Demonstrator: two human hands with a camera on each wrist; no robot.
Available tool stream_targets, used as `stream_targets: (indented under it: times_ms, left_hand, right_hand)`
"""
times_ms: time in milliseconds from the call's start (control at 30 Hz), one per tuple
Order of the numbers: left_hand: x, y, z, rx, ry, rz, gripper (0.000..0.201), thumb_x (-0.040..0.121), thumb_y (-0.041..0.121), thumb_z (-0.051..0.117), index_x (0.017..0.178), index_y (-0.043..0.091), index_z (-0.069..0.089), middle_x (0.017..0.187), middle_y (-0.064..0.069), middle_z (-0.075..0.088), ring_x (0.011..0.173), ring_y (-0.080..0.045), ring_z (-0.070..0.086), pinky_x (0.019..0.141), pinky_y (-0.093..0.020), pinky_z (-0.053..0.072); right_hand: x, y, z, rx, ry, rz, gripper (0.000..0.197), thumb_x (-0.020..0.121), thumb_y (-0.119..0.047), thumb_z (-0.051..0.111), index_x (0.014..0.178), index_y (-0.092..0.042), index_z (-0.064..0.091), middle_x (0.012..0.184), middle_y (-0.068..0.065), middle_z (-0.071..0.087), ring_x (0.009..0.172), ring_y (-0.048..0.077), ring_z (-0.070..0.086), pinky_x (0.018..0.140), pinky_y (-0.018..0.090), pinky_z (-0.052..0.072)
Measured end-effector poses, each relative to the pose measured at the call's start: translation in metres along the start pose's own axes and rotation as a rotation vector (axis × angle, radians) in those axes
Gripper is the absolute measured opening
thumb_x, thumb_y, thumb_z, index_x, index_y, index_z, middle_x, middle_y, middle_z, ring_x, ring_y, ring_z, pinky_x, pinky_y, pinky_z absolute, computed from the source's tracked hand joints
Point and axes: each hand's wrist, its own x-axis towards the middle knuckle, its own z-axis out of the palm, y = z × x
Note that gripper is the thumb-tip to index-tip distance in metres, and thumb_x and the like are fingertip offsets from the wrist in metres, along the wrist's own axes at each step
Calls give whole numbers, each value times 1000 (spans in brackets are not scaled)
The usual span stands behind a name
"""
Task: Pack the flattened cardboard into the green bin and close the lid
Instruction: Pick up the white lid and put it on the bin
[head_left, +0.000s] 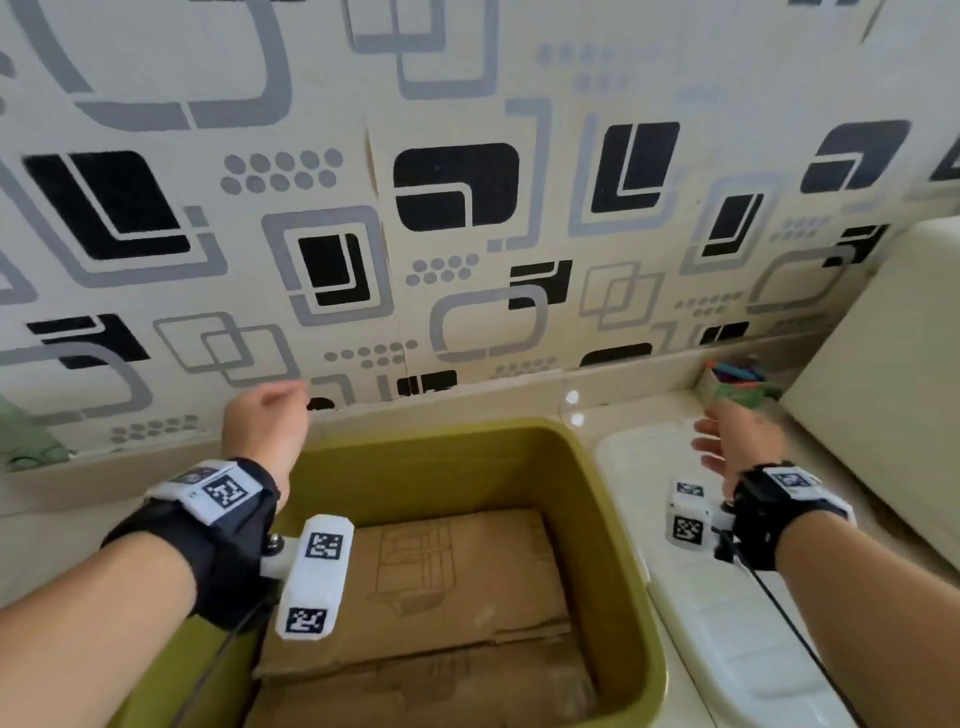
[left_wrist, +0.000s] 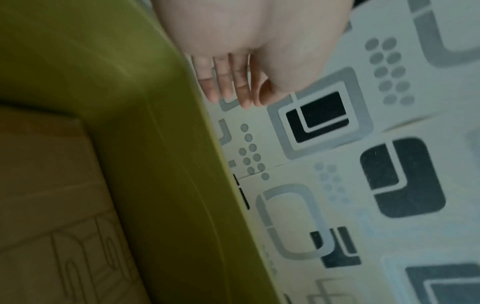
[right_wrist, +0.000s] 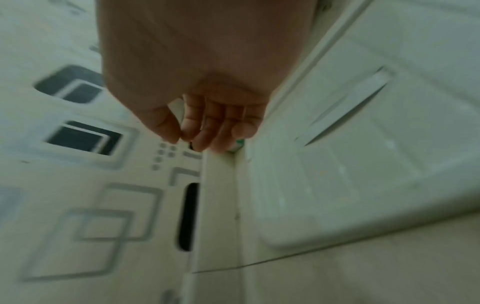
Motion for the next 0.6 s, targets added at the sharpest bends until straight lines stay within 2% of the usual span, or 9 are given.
stream_targets:
  times_ms: [67,133,200,267,367,467,533,600]
  left_hand:
    - [0,1,5,142,-22,61,34,96,13,52,123,10,72,134,-8,67,124,-31,59,103,-37,45]
    - [0,1,15,239,-56,55,34,94,15,53,120,10,73,133,-10,68,124,-34,59,104,-38,46]
    - [-2,2,27,293,-86,48,32,93,18,54,113,9,76,126,-9,72,117,-35,62,102,-41,50]
    - [-5,4,39,305,-126,46,26,92,17,54,100,10,78,110,-8,73,104,-32,63,95,-38,50]
    - [-10,6,54,323,-169,31,18,92,15,52,80,14,66,87,-6,61,85,-26,53,84,-35,45]
    - [-13,3,58,336,-213,-7,23,93,19,52,72,20,62,79,-2,61,88,-27,55,94,-42,49]
    - [-12,0,57,347,-238,-23,19,93,22,53,85,21,70,89,0,64,93,-28,56,99,-43,49]
    - [-13,-2,55,366,-252,-25,26,93,24,53,106,17,75,101,0,64,99,-27,57,101,-43,49]
  right_hand:
    - [17,30,-16,-265,45,-13,21,90,-26,63,91,-6,69,81,8,67,67,25,61,64,33,49]
    - [31,50,-25,-607,31,-21,29,87,-26,67,94,1,74,83,18,71,73,33,63,69,36,52]
    - [37,61,-24,-888,-5,36,36,82,-28,71,99,4,72,92,25,71,73,32,61,58,30,44]
    - [38,68,-20,-1026,-27,81,42,79,-27,73,104,6,65,91,23,67,75,32,61,53,27,38]
    - [38,75,-11,-1156,-76,107,39,84,-23,75,107,4,59,90,17,60,80,31,57,63,30,43]
    - [34,84,-10,-1291,-104,94,37,88,-21,72,115,3,63,85,13,59,84,31,58,66,30,45]
    - [30,92,-13,-1348,-52,66,35,89,-20,67,118,-1,61,100,16,61,95,34,60,77,35,51]
    - [28,99,-17,-1397,25,43,37,90,-20,62,123,-5,55,126,19,52,117,37,52,94,45,49]
